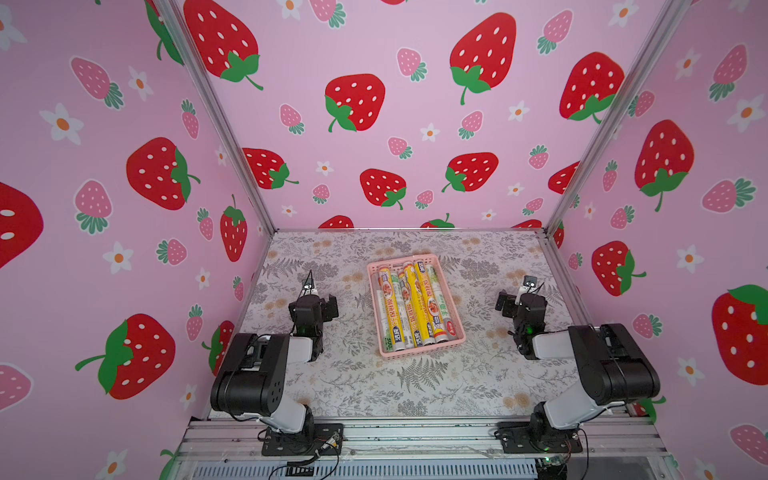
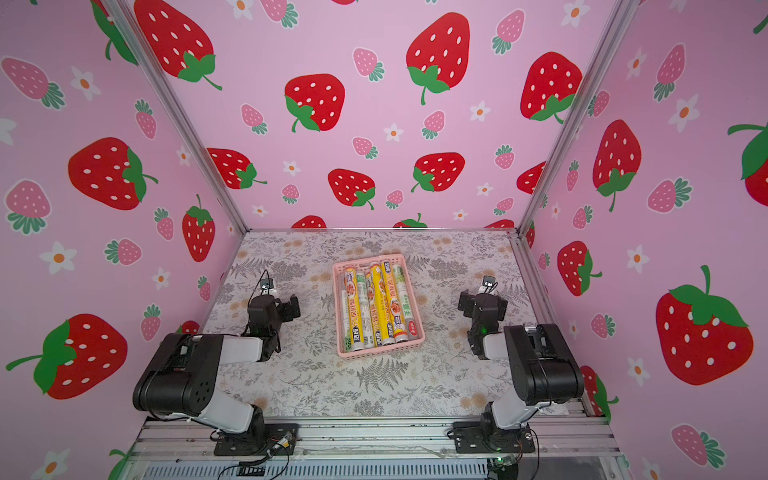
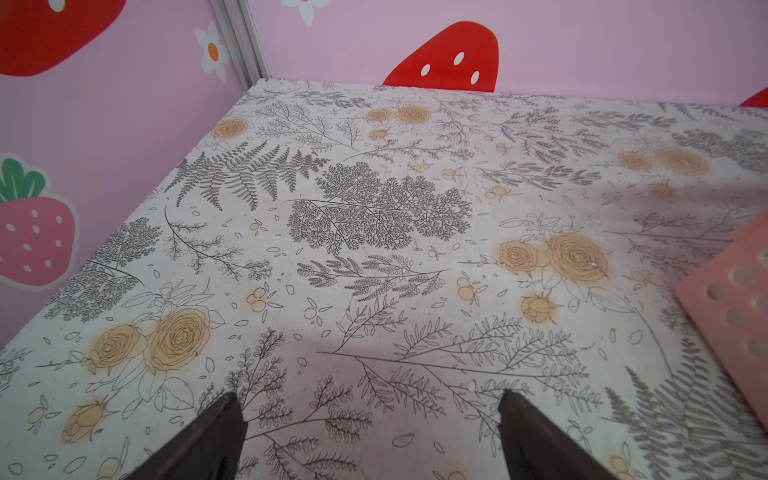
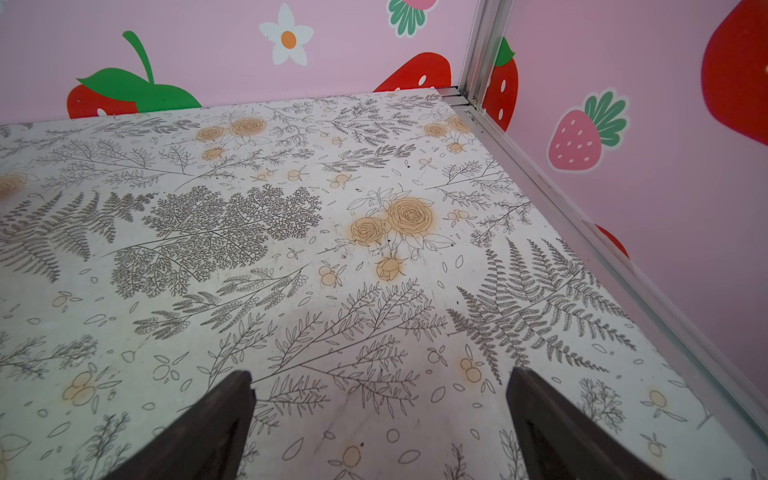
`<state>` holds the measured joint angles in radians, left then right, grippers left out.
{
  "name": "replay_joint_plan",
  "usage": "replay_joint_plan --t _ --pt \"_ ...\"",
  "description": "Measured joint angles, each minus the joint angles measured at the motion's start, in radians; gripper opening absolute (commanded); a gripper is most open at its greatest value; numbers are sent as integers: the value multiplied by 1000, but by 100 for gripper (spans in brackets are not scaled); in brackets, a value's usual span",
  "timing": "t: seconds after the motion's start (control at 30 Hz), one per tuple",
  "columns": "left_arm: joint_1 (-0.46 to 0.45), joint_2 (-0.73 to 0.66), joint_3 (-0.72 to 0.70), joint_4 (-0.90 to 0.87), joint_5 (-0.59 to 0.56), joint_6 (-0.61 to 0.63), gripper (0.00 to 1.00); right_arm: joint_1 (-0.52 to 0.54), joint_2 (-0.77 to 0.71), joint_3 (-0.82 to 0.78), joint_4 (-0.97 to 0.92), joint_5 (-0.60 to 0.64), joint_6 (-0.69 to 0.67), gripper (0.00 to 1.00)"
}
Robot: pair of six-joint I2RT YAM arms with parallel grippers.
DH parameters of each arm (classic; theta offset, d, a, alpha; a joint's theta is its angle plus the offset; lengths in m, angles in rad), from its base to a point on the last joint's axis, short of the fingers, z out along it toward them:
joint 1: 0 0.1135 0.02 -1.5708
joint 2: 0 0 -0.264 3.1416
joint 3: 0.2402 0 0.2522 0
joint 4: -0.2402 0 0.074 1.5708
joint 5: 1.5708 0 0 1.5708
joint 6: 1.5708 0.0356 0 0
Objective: Put the plastic wrap into the basket
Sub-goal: Reset both arms
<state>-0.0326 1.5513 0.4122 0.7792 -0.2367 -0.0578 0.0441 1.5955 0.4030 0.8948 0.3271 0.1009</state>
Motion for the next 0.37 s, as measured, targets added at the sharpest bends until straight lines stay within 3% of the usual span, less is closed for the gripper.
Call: replay_joint_plan --t 0.37 --pt "0 0 0 2 5 0 100 0 0 0 0 0 0 100"
